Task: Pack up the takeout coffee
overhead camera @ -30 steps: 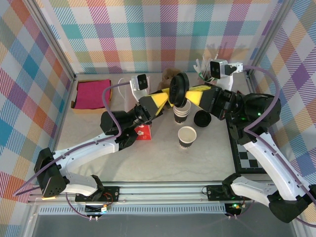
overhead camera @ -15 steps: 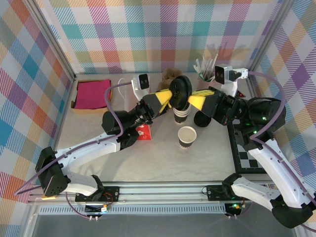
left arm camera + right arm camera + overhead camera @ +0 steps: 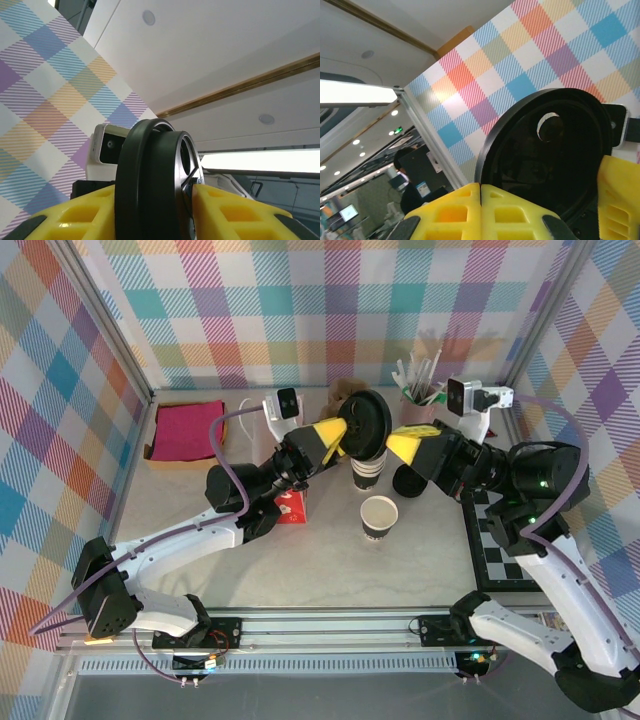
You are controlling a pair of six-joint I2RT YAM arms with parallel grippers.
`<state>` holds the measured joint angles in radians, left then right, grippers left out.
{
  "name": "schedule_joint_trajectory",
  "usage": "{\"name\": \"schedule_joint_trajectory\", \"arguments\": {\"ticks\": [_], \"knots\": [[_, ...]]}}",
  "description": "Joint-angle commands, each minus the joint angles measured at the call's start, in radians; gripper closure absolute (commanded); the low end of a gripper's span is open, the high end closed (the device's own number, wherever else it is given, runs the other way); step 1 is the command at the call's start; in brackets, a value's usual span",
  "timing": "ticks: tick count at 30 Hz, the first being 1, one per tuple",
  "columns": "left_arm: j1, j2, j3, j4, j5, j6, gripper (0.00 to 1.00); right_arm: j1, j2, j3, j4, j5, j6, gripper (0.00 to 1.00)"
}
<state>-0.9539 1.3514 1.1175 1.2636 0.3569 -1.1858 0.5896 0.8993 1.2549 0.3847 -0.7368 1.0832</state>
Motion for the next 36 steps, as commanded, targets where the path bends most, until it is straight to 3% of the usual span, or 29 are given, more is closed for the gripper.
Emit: {"name": "schedule_joint_trajectory", "arguments": {"ticks": [1,6,13,19,26,33,36], "knots": [[0.001,-0.01,0.009,0.062,0.008,0.006,0.62,0.003,-0.012,-0.005,-0.118,0.057,-0.072,0.91],[0.004,-0.009,0.005,0.062,0.003,0.007,0.63,0.003,-0.019,0.0,-0.161,0.078,-0.095,0.88],[0.014,-0.008,-0.002,0.059,0.001,0.006,0.63,0.003,-0.026,0.012,-0.224,0.099,-0.134,0.71],[0.023,-0.012,-0.016,0.056,-0.006,0.005,0.63,0.002,-0.047,0.028,-0.29,0.119,-0.185,0.66],[0.035,-0.005,-0.03,0.056,-0.01,-0.001,0.63,0.002,-0.074,0.056,-0.396,0.151,-0.256,0.52],[0.043,0.004,-0.059,0.057,-0.024,-0.006,0.64,0.003,-0.099,0.061,-0.473,0.195,-0.305,0.51],[0.044,0.012,-0.066,0.059,-0.032,-0.013,0.65,0.003,-0.091,0.039,-0.473,0.203,-0.282,0.59]]}}
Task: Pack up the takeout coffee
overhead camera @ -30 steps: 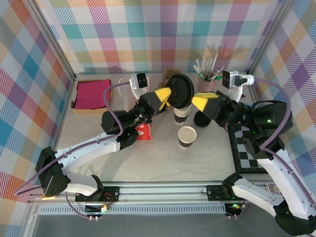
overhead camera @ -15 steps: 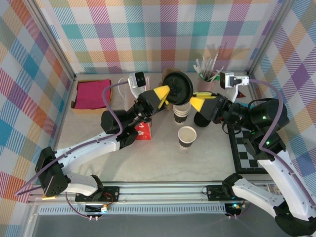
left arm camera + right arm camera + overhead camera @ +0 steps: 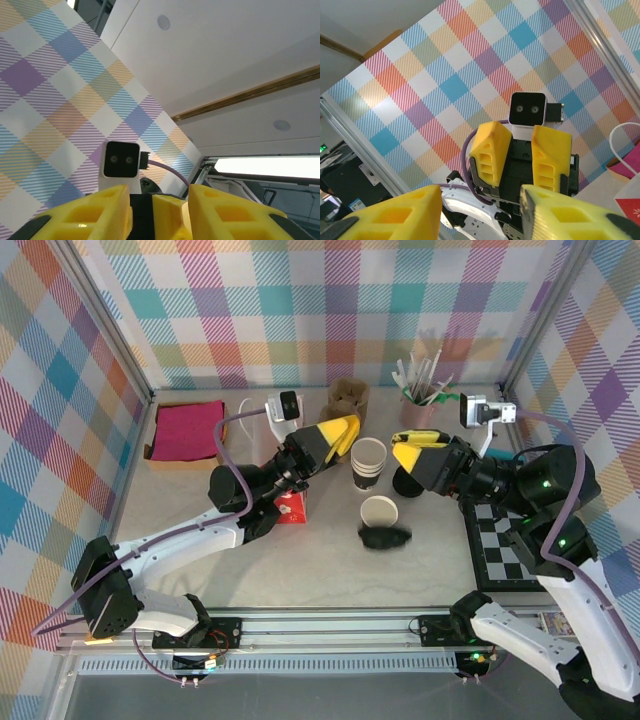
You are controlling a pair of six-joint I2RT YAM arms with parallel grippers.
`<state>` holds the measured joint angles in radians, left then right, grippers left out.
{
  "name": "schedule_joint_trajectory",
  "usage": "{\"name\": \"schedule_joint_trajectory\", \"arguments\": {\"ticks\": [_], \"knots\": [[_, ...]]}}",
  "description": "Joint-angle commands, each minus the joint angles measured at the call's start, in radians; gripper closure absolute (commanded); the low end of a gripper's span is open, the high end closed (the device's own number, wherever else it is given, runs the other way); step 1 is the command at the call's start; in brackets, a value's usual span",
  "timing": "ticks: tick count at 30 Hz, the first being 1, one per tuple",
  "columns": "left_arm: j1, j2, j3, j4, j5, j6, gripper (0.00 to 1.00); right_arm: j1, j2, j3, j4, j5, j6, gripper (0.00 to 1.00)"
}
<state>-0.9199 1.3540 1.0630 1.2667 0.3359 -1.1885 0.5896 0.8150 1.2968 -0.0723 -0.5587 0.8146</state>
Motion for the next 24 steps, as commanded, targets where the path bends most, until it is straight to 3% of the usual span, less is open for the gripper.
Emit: {"name": "schedule_joint_trajectory", "arguments": {"ticks": [1,3,6,8,10,13,16,20,24], "knots": [[0.01,0.012,-0.018,0.057,-0.019,-0.011,0.65,0.003,-0.009,-0.025,-0.009,0.045,0.002,0.63],[0.012,0.009,-0.049,0.058,-0.034,0.001,0.65,0.003,-0.033,-0.108,0.039,0.08,0.033,0.63],[0.021,-0.033,-0.123,-0.035,-0.012,0.08,0.64,0.003,-0.106,-0.128,-0.263,0.289,-0.101,0.57],[0.017,-0.111,-0.169,-0.288,0.006,0.214,0.56,0.003,-0.164,-0.149,-0.447,0.442,-0.164,0.47],[-0.004,-0.22,-0.205,-0.58,-0.042,0.406,0.43,0.003,-0.211,-0.182,-0.613,0.556,-0.159,0.4],[-0.04,-0.327,-0.202,-0.973,-0.155,0.597,0.37,0.003,-0.247,-0.235,-0.745,0.597,-0.117,0.37],[-0.083,-0.37,-0.17,-1.251,-0.25,0.696,0.35,0.003,-0.259,-0.265,-0.849,0.63,-0.107,0.38],[-0.128,-0.405,-0.19,-1.434,-0.329,0.705,0.35,0.017,-0.229,-0.315,-0.927,0.556,-0.113,0.41],[-0.13,-0.49,-0.299,-1.484,-0.411,0.632,0.35,0.145,-0.204,-0.374,-1.007,0.575,-0.106,0.4]]}}
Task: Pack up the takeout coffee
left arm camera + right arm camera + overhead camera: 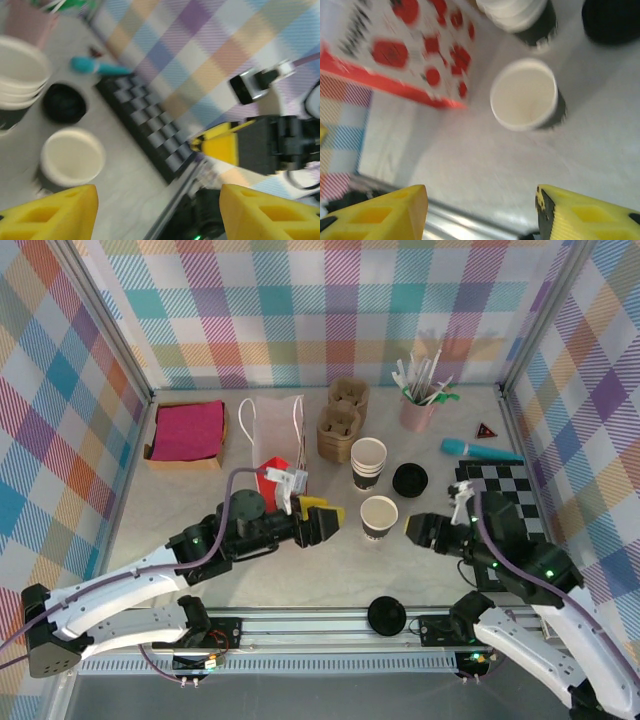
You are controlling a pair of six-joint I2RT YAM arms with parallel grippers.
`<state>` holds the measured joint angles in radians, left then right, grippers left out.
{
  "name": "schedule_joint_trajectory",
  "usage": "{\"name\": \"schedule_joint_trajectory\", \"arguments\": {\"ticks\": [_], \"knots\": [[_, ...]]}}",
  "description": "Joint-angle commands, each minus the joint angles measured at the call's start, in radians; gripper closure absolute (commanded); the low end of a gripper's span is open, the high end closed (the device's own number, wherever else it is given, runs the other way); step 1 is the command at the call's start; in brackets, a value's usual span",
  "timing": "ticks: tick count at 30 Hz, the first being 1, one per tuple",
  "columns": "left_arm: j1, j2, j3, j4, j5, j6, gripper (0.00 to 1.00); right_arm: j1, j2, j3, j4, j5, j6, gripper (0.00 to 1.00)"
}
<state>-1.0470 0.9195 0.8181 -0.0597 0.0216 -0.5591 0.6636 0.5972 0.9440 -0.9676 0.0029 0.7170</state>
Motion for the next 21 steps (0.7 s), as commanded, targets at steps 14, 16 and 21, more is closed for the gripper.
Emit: {"name": "schedule_joint_trajectory", "arguments": {"ticks": [14,16,21], "knots": [[0.01,-0.082,-0.169,-0.292,-0.189,-0.104,0.35,0.752,0.48,-0.067,-0.078,0.196,0.339,0.41],[0.03,-0.106,-0.185,-0.313,-0.189,-0.133,0.35,0.774,0.541,-0.063,-0.065,0.203,0.362,0.42],[0.067,-0.174,-0.22,-0.389,-0.216,-0.188,0.35,0.806,0.599,-0.12,0.066,0.168,0.422,0.5]]}}
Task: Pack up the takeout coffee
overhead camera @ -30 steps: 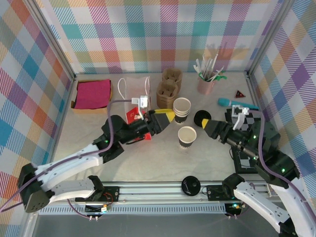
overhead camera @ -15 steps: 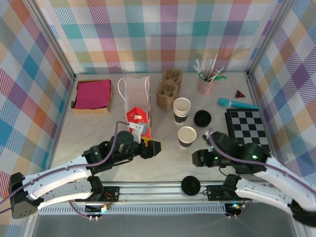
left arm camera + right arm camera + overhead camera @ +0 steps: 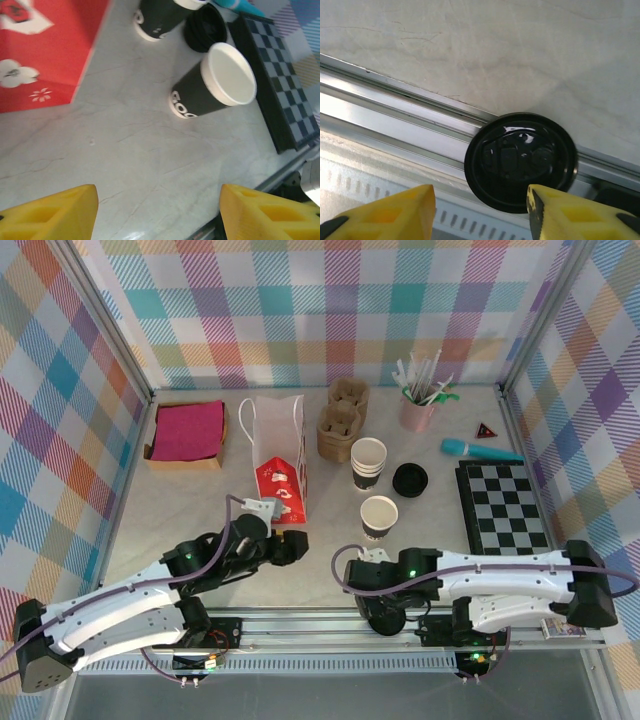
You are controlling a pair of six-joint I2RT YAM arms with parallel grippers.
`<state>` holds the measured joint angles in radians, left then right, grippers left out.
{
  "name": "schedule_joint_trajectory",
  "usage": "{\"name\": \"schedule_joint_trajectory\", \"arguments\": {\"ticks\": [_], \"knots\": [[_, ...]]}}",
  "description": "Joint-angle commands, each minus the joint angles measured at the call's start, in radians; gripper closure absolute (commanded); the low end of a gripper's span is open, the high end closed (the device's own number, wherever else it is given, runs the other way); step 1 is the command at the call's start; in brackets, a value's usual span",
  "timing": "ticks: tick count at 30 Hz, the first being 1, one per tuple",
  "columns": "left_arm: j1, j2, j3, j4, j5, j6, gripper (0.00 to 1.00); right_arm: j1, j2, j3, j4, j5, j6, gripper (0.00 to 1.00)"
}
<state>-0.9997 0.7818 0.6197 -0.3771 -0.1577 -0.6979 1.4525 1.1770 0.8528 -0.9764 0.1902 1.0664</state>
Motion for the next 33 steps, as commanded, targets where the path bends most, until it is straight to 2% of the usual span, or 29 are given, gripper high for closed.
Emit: {"name": "schedule_joint_trajectory", "arguments": {"ticks": [1,11,16,27,33], "knots": [[0.03,-0.05,-0.028,-0.082,-0.035,-0.051,0.35,0.024,0.041,-0.039,0.09,-0.025,0.086,0.51],[0.065,-0.114,-0.046,-0.133,-0.028,-0.054,0.36,0.036,0.162,-0.089,0.167,-0.027,0.192,0.59],[0.067,-0.149,-0.056,-0.154,-0.042,-0.055,0.35,0.047,0.191,-0.092,0.142,-0.016,0.239,0.62],[0.07,-0.166,-0.067,-0.168,-0.051,-0.055,0.35,0.049,0.261,-0.092,0.183,-0.026,0.252,0.65],[0.072,-0.179,-0.071,-0.171,-0.054,-0.055,0.35,0.05,0.279,-0.077,0.168,-0.008,0.257,0.72]]}}
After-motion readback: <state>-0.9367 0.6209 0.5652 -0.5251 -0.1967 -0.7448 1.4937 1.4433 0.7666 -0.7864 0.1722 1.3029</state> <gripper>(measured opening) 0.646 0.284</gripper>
